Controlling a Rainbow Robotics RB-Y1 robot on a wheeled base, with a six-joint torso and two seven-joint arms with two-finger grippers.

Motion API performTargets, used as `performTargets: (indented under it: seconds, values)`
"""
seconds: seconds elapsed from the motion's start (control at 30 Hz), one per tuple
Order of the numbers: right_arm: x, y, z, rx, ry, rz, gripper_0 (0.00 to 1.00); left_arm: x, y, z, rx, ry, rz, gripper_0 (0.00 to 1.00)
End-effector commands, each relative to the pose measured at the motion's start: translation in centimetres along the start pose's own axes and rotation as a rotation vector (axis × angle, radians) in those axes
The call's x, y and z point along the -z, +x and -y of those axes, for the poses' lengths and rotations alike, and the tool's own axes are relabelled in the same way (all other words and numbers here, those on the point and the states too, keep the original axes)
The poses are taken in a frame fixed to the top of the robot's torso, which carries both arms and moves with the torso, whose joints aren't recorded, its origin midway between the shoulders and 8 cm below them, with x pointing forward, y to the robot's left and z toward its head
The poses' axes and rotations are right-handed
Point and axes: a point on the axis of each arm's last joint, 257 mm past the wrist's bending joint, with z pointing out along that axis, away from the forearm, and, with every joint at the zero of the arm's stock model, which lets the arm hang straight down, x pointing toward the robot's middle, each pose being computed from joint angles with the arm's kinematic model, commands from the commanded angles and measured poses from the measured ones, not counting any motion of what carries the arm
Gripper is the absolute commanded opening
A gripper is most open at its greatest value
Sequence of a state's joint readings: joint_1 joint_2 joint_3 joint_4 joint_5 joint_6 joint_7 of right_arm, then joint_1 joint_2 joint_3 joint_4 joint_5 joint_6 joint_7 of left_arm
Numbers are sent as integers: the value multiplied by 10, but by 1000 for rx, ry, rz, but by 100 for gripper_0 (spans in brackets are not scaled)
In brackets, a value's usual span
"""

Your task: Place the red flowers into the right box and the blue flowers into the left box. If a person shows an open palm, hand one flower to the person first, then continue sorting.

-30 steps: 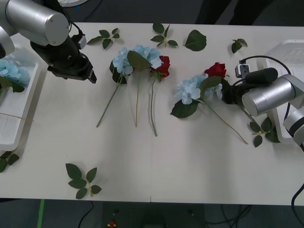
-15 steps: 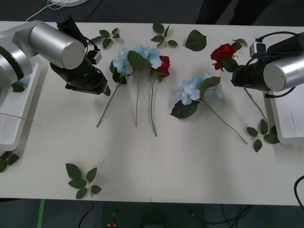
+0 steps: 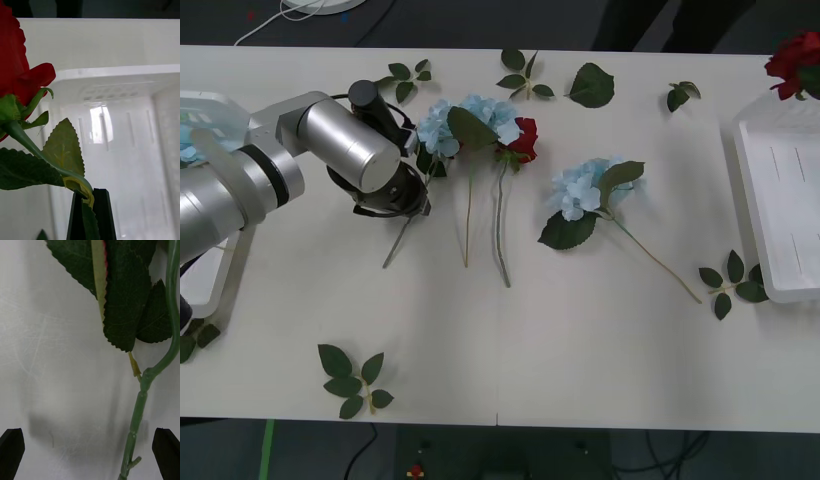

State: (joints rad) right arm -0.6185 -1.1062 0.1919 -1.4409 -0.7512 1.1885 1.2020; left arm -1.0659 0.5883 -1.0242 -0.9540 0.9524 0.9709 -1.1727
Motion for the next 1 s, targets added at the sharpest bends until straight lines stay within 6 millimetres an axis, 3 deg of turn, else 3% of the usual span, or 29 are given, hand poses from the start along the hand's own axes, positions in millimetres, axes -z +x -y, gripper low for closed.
performTargets:
  seconds: [0.03, 0.17, 0.43, 0.5, 0.57, 0.6, 0.63, 0.8, 0.83, 0.9, 0.93, 1.0]
  values:
    - [6, -13, 60, -7, 117, 22, 0, -8, -5, 18, 68, 18, 27, 99]
    - [-3, -4, 93, -8, 188, 3, 0, -12, -3, 23, 60, 17, 28, 99]
    - [-18, 6, 132, 113, 288, -7, 0, -21, 1, 22, 45, 13, 53, 98]
    - [-22, 9, 135, 126, 307, -9, 0, -22, 3, 19, 40, 6, 53, 87]
    - [-28, 13, 139, 130, 329, -11, 0, -24, 4, 17, 34, -3, 54, 62]
    - [-30, 15, 139, 134, 333, -10, 0, -25, 6, 15, 30, -9, 53, 43]
    - [-34, 16, 138, 132, 336, -6, 0, -25, 7, 13, 23, -17, 55, 0]
    - [-39, 16, 138, 141, 364, 8, 3, -26, 5, 7, 1, -44, 65, 0]
    - [-39, 16, 139, 142, 369, 10, 28, -26, 5, 6, 2, -44, 67, 0]
    - [-40, 16, 137, 138, 366, 13, 93, -26, 6, 6, 5, -45, 64, 0]
    - [-40, 16, 136, 135, 366, 15, 100, -26, 5, 6, 7, -45, 65, 0]
    - [-41, 17, 134, 135, 363, 13, 100, -26, 5, 6, 8, -44, 65, 0]
